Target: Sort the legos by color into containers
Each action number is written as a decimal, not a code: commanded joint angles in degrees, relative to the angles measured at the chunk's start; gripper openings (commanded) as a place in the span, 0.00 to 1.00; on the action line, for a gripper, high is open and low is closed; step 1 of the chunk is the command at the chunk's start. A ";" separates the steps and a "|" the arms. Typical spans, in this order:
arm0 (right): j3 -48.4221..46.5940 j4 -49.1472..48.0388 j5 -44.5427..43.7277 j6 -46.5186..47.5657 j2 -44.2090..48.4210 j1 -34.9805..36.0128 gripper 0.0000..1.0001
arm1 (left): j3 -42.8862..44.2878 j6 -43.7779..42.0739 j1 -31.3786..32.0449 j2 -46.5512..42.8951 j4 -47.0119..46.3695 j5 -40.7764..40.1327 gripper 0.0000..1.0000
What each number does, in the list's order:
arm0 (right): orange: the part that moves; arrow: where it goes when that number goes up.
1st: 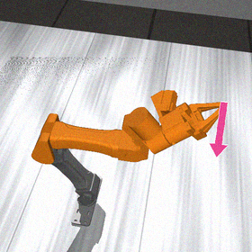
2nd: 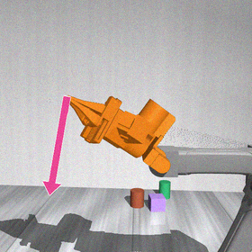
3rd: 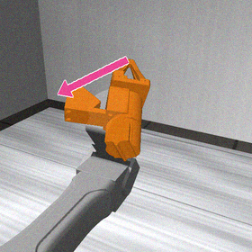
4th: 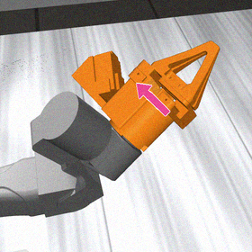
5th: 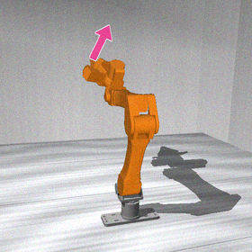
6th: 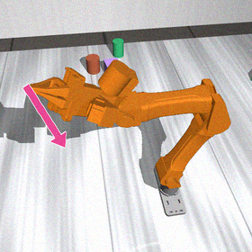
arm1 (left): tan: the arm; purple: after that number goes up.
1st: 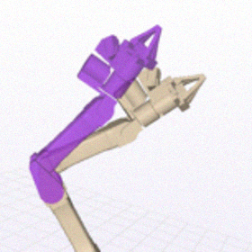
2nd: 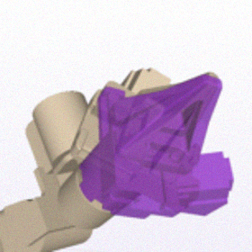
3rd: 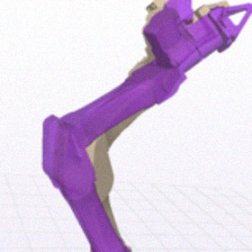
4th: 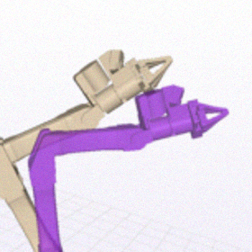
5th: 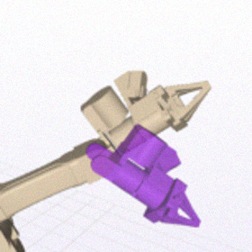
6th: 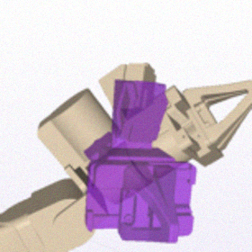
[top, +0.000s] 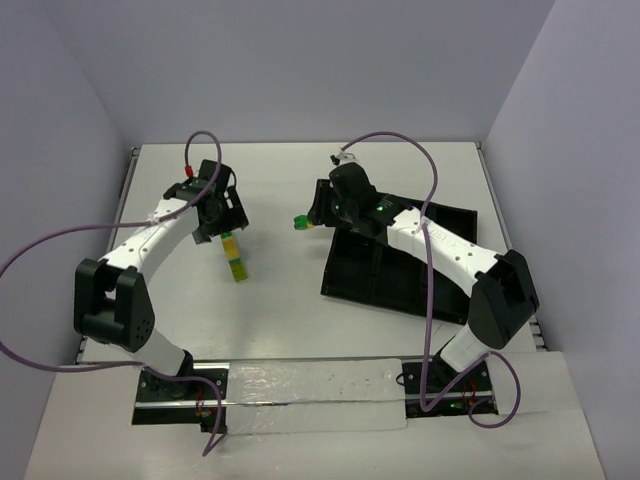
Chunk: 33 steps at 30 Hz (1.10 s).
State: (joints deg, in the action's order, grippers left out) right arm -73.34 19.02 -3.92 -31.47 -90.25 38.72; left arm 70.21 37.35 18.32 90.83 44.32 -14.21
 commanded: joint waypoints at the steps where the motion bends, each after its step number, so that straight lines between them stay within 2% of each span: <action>1: -0.36 -0.12 -0.39 0.97 4.73 -0.22 0.00 | 8.94 -2.38 1.02 -8.53 -0.13 6.21 0.82; 3: -0.79 -0.22 0.32 0.80 5.20 -0.22 0.00 | 9.22 -3.04 1.02 -10.86 -3.99 14.02 0.74; 6: -1.56 -0.42 2.05 0.56 5.64 -0.22 0.00 | 7.71 -0.77 1.11 -12.17 -10.27 29.80 0.72; 10: -2.86 -0.30 3.65 0.74 6.05 -0.22 0.00 | 3.34 4.38 1.91 -12.03 -18.74 38.56 0.73; 16: -3.57 -0.05 6.31 0.52 6.31 -0.22 0.00 | -0.24 5.24 3.31 -12.15 -24.69 44.51 0.78; 20: -4.44 -0.58 8.88 -0.40 5.94 -0.24 0.00 | -1.11 2.78 4.28 -10.95 -23.55 44.29 0.74; 25: -5.55 -0.56 11.65 -0.95 4.94 -0.31 0.00 | -2.85 1.27 5.04 -10.10 -22.83 42.29 0.62; 33: -5.76 -1.27 14.88 -1.85 4.38 -0.31 0.00 | -3.32 0.52 6.11 -8.93 -22.34 39.54 0.56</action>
State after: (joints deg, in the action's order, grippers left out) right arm -76.57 19.72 7.72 -32.16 -86.43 38.58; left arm 66.94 39.21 23.80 81.63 23.82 26.76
